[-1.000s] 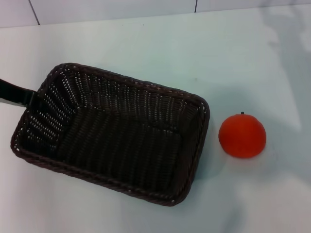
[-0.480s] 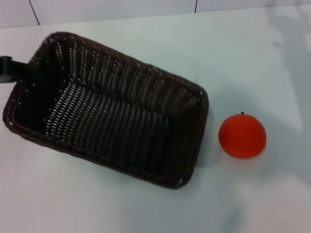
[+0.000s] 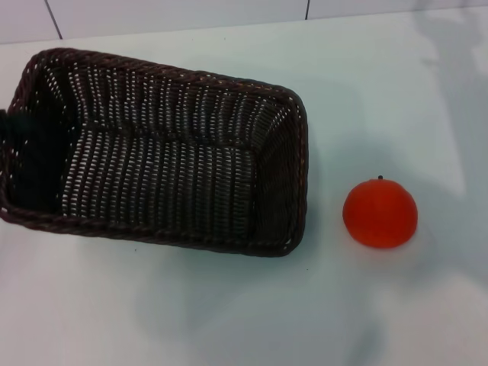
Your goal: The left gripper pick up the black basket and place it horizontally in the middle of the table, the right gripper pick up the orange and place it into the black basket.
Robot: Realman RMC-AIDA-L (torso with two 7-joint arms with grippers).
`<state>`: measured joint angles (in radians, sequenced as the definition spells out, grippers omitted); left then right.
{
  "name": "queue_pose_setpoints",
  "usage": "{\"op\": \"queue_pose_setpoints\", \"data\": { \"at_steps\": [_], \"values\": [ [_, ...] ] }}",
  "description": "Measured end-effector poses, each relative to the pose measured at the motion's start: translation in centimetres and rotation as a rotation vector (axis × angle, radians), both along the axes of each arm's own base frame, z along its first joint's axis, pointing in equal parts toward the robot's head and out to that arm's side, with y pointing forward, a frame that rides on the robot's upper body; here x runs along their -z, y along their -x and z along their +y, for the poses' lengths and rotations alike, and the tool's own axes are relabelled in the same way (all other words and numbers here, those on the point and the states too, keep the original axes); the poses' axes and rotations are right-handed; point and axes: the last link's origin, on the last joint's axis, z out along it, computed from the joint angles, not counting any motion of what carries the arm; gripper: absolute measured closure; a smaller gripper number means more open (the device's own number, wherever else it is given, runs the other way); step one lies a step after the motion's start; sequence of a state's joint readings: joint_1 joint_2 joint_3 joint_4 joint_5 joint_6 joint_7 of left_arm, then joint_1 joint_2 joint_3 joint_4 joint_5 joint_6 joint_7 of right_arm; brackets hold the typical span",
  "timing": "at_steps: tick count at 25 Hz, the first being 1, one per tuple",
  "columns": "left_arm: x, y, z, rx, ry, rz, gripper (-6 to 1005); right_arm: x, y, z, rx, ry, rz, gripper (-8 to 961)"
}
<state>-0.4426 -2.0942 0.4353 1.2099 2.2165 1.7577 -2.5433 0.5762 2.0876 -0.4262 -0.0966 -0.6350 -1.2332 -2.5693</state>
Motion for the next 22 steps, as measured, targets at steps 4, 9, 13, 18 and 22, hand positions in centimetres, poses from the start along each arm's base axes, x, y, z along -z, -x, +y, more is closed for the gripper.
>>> {"op": "queue_pose_setpoints", "data": {
  "at_steps": [4,9,13,18,22],
  "values": [
    [0.5,0.7,-0.7,-0.028,-0.021,-0.061,793,0.0,0.3,0.5,-0.003,0.006,0.001,179],
    [1.5,1.3,-1.1,-0.060,-0.040,-0.113,788,0.1,0.7,0.9,-0.011,0.009,0.002,178],
    [2.5,2.1,-1.5,-0.107,-0.069,-0.123,784,0.1,0.9,1.1,-0.014,0.011,0.002,178],
    [3.7,2.7,-2.1,-0.122,-0.066,-0.168,778,0.2,0.8,1.1,-0.008,0.018,0.006,178],
    [4.3,3.2,-2.6,-0.131,-0.059,-0.180,774,0.3,0.9,1.3,-0.008,0.021,0.006,178]
  ]
}}
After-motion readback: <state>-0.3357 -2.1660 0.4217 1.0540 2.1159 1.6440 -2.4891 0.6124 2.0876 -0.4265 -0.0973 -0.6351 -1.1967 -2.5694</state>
